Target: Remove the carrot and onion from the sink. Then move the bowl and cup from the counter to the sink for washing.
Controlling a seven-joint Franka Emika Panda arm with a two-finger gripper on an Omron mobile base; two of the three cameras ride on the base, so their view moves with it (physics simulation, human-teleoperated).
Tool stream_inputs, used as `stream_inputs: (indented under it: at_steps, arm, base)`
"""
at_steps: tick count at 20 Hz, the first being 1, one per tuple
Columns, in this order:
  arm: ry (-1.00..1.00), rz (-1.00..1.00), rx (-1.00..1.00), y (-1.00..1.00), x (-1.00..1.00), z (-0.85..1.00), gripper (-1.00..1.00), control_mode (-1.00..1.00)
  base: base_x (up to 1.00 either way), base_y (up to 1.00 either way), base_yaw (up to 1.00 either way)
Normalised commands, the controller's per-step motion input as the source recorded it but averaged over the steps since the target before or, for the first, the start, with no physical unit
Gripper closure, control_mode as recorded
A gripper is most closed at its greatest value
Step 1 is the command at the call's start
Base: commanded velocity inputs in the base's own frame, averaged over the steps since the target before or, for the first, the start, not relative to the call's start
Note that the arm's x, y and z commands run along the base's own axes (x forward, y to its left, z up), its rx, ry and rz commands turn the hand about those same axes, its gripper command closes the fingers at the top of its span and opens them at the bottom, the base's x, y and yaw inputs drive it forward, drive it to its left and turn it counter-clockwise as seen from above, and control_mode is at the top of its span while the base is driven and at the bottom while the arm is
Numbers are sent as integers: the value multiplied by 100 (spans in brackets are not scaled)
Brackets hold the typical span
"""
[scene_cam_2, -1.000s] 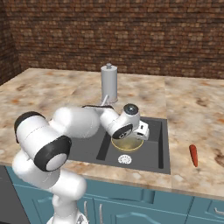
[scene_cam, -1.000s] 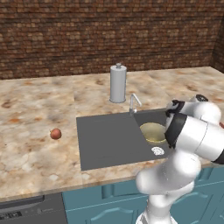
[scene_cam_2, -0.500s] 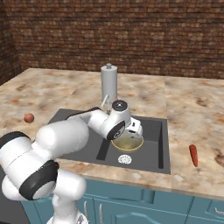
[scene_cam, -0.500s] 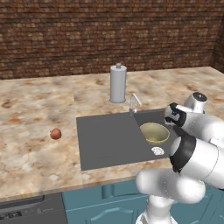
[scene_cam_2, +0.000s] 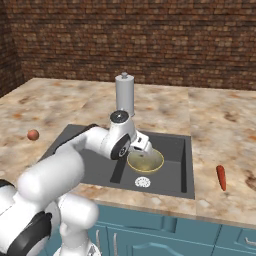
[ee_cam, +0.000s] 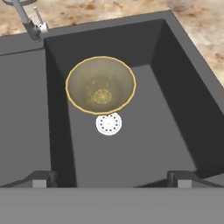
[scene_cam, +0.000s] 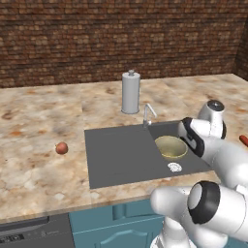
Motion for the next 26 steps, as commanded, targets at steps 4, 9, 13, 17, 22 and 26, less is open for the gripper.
stream_inputs:
  at_steps: [4, 9, 13, 17, 22, 26]
  arm:
    - [0, -9, 0, 30, -31, 23, -100, -100]
    - [0, -6, 0, 32, -27, 23, -100, -100]
    - [0, -1, 0, 30, -30, 21, -100, -100]
    - [4, 0, 0, 30, -26, 17, -100, -100]
    - [9, 0, 0, 37, -20, 16, -100, -100]
    - [8, 1, 0, 44, -12, 13, -100, -100]
  base:
    - [0, 0, 0]
    - [0, 0, 0]
    - [0, 0, 0]
    - [0, 0, 0]
    - [0, 0, 0]
    - [0, 0, 0]
